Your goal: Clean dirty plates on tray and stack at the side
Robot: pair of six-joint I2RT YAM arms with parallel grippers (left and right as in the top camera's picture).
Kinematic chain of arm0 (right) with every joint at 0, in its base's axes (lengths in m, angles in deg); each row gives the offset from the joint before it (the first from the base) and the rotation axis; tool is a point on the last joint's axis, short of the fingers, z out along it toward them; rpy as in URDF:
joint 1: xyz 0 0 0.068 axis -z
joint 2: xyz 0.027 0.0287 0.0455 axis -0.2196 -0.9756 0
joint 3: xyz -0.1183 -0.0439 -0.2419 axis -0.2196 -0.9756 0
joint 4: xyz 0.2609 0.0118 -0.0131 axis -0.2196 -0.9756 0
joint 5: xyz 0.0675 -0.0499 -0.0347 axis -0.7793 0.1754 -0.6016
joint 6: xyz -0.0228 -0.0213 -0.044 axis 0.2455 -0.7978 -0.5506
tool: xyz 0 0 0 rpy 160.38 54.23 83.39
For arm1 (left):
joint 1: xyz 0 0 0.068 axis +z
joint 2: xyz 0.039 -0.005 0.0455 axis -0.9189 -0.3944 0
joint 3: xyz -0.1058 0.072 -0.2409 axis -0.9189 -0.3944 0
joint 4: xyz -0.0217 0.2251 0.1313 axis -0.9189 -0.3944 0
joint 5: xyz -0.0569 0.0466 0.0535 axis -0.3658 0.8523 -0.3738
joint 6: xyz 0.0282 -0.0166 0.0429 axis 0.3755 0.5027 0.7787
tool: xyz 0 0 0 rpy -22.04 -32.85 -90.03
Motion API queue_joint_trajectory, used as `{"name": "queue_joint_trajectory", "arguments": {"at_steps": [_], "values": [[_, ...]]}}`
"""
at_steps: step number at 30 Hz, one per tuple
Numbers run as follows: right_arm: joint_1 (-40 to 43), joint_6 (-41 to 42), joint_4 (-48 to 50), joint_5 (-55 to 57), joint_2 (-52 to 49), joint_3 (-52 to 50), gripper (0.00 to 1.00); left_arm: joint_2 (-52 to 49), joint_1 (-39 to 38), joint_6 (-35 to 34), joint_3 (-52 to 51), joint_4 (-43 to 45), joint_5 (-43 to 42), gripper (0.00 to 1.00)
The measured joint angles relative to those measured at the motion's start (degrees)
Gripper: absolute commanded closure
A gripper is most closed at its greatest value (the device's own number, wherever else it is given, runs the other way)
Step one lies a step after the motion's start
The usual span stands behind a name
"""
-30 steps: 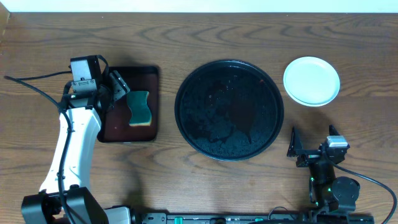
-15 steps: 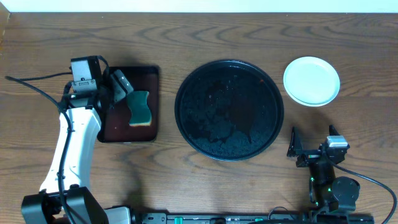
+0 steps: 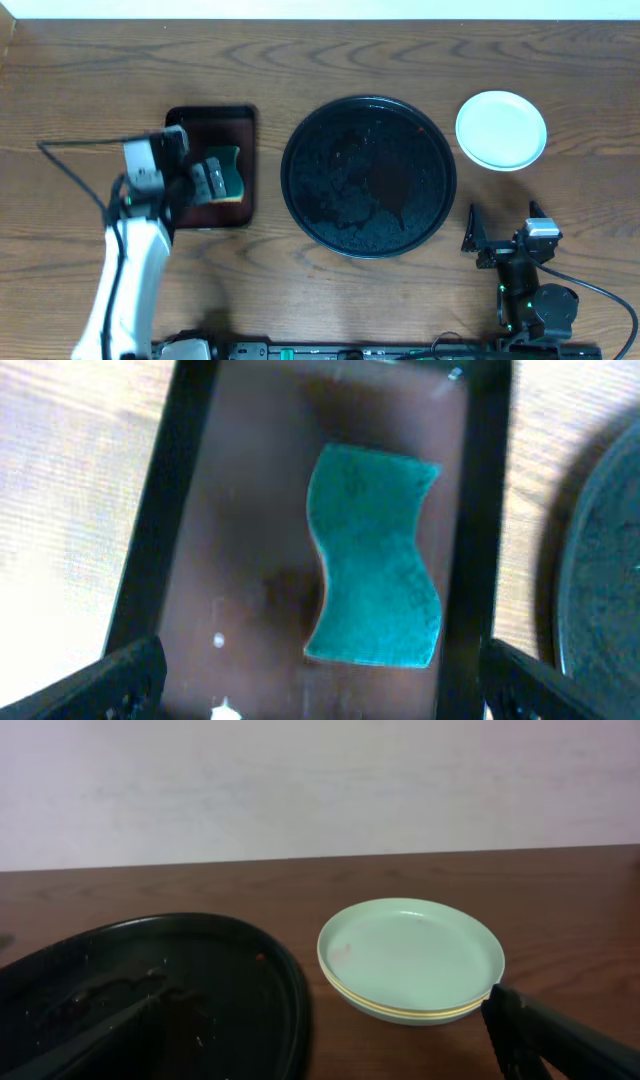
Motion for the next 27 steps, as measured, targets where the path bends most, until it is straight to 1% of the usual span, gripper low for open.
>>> {"name": "queue_joint_trajectory", "arguments": {"at_steps": [2,9,13,17,27], "values": [[0.0,0.0,0.0,0.1,0.0,0.0,0.01,3.1,0.0,0.6,-3.3,3.0,-0.3,0.00],[0.0,0.0,0.0,0.2,0.0,0.0,0.01,18.7,0.0,2.1,-19.1,17.6,-0.5,0.00],[0.0,0.0,0.0,0.2,0.0,0.0,0.01,26.3,0.0,2.6,-26.0,22.9,-0.5,0.00],[0.0,0.0,0.0,0.2,0.0,0.0,0.01,33.8,0.0,3.3,-31.1,25.2,-0.4,0.01],[0.0,-0.2,0.0,0.2,0.0,0.0,0.01,49.5,0.0,5.8,-38.6,25.9,-0.4,0.00]]}}
